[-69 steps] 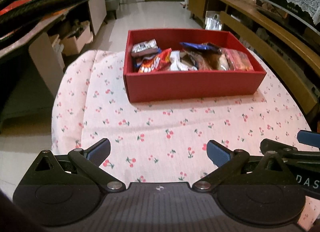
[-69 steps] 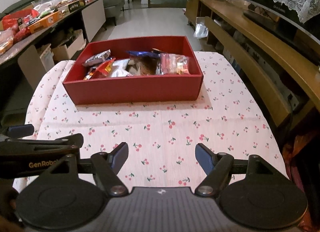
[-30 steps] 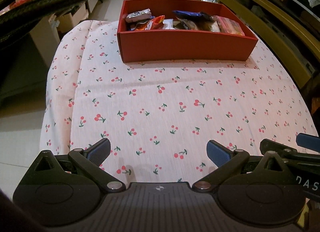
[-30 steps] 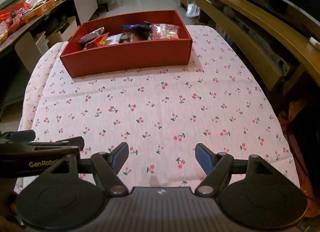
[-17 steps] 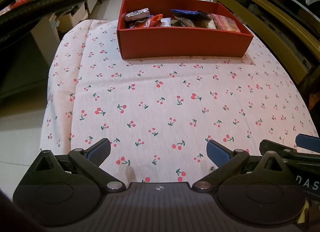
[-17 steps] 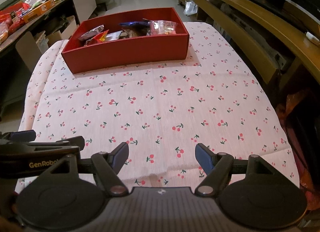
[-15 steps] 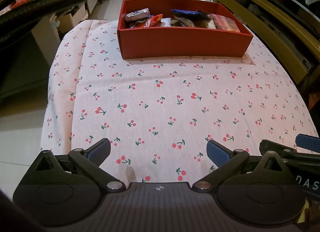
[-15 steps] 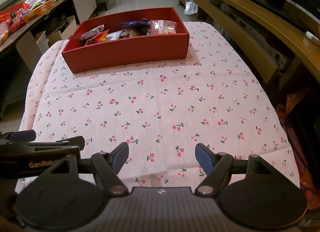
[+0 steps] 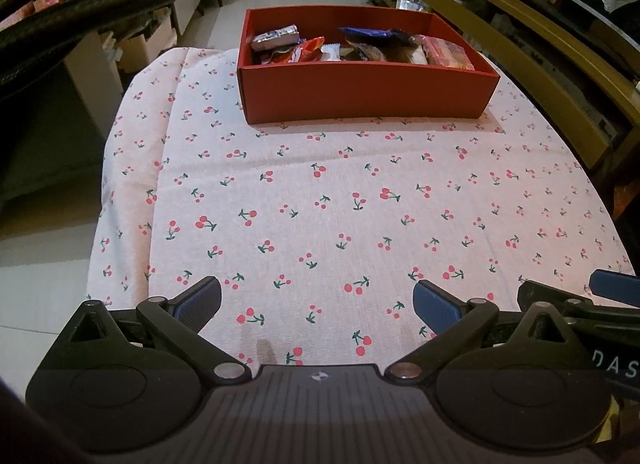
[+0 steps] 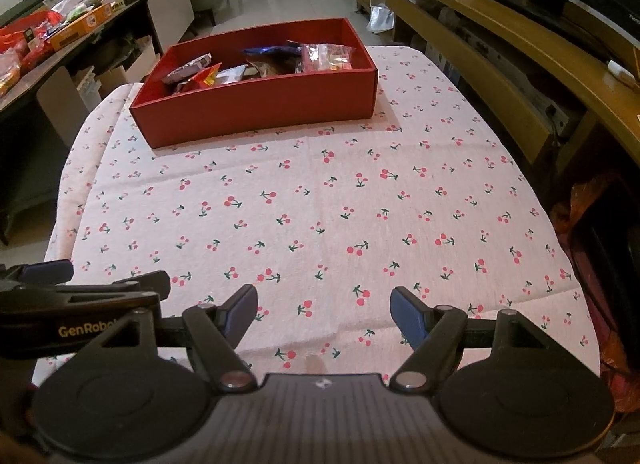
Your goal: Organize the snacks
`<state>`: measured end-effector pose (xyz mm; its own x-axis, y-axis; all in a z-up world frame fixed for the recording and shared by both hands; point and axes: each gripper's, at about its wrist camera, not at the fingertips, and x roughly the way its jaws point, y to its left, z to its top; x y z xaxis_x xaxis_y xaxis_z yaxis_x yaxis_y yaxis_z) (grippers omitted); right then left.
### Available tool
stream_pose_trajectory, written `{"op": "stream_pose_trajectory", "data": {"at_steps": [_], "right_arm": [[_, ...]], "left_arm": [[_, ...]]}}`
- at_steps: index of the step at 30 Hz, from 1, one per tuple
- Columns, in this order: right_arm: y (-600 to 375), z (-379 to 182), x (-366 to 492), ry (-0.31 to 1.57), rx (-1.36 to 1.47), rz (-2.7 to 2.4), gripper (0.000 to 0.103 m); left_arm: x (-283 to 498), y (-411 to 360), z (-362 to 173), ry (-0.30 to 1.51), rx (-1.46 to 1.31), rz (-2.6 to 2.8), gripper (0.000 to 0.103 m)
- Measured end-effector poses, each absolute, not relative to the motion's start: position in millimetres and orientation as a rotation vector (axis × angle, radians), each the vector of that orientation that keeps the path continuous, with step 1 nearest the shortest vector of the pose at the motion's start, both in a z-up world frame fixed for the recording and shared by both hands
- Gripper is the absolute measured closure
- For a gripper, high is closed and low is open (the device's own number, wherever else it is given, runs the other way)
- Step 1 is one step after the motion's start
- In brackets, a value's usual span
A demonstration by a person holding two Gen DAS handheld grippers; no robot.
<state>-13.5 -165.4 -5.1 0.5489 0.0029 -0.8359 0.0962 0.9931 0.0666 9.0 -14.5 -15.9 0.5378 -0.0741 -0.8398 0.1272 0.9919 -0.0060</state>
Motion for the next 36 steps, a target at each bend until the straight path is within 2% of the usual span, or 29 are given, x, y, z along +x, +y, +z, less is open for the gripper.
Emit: {"op": "stream_pose_trajectory", "data": {"at_steps": [36], "right_arm": [[-164.9, -2.9, -15.7, 0.984, 0.116, -0.054, 0.033]], "left_arm": [[4.6, -14.0, -10.2, 0.944, 0.088, -0.120, 0.000]]}}
